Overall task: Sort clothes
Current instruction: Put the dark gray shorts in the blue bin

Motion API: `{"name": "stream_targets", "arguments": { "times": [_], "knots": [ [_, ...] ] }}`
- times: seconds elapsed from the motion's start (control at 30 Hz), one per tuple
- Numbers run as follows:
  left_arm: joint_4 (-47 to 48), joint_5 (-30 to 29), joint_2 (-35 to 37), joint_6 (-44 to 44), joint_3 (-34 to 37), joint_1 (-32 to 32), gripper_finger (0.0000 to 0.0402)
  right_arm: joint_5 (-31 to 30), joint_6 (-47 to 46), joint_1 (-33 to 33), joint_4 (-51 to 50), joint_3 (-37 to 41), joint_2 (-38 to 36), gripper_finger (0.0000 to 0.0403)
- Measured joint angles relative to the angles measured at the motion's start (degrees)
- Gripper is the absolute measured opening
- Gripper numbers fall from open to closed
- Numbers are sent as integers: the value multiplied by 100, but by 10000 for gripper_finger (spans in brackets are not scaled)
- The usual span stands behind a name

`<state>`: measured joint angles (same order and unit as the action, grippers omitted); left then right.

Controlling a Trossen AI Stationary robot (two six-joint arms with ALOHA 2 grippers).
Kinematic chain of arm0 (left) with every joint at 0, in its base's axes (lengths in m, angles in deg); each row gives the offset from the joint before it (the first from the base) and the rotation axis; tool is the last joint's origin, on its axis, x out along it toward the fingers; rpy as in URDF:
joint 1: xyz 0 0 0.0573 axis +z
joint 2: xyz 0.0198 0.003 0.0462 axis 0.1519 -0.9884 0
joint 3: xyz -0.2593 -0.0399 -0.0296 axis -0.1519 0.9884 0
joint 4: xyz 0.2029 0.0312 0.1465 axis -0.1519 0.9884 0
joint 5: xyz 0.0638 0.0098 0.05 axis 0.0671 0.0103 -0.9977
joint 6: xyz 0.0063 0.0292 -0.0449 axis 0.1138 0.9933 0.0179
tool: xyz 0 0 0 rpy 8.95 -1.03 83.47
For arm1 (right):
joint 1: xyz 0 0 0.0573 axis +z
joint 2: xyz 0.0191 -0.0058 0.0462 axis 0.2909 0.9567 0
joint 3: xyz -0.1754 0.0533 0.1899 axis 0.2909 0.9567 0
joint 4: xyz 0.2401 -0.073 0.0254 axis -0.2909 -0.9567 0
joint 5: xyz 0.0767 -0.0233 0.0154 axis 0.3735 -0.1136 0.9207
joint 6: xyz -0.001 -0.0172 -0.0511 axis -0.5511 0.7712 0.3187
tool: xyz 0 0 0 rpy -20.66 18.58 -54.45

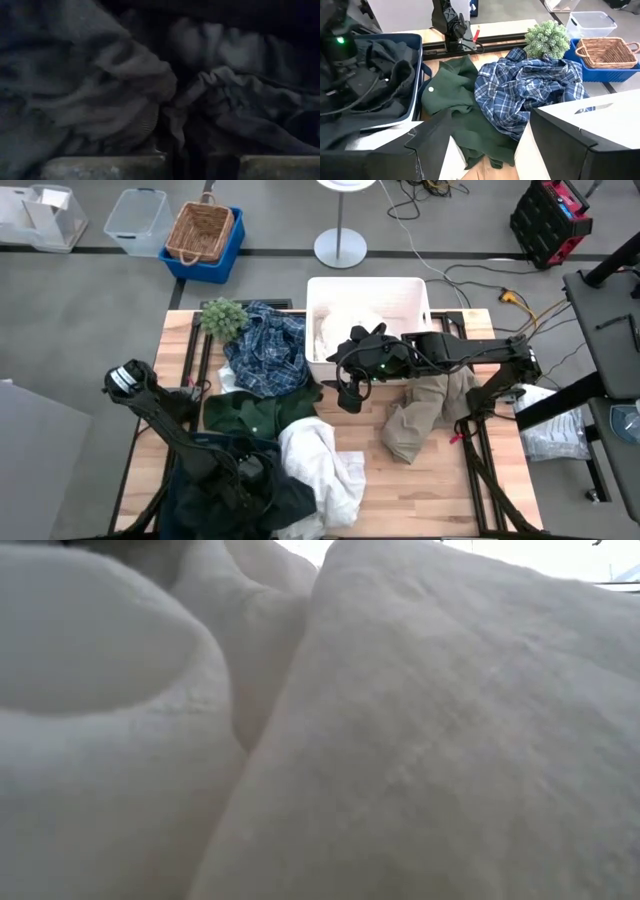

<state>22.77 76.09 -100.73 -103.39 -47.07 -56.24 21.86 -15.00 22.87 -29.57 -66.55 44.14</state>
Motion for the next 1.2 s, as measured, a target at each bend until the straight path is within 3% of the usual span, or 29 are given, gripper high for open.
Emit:
{"name": "stream_targets", "arguments": {
  "times": [0.2, 0.4, 0.63, 0.9, 1.03, 1.2],
  "knots": [
    [-299, 21, 22, -184, 561, -24, 0, -4, -22, 0, -11, 0, 0, 266],
    [-186, -1, 39, -316, 546, -10, 0, -7, -28, 0, -16, 0, 0, 255],
    [420, -53, 158, -228, -336, -18, 26, -7, -28, 0, -15, 0, 0, 263],
    [1923, -81, 262, 358, -1835, -37, 115, -7, -23, -13, -13, 0, 0, 277],
    [2642, -792, 249, 1106, -2634, -37, 152, -7, 5, -51, -13, 0, 0, 273],
    [2839, -2340, 252, 2123, -3264, 172, 172, -5, 27, -76, -12, 0, 0, 268]
  ]
}}
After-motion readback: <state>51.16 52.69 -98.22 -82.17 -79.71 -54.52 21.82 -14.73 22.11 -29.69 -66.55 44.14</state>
